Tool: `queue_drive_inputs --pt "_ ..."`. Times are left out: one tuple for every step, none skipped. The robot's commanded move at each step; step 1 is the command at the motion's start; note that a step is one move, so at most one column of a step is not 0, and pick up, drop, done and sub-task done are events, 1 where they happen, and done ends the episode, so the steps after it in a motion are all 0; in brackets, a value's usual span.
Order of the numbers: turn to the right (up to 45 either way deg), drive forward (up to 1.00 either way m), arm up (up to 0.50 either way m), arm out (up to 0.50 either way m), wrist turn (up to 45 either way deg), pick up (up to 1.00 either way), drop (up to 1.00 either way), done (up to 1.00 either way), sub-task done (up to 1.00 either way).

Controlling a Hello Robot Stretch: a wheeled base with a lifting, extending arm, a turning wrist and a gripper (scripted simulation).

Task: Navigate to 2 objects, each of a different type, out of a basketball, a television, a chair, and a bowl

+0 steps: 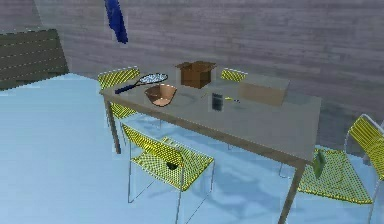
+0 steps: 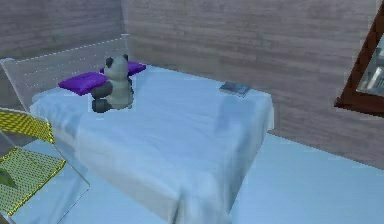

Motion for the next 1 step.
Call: queue_drive_inputs --pt "3.0 0.0 0.0 0.0 0.0 0.0 0.0 0.0 0.0"
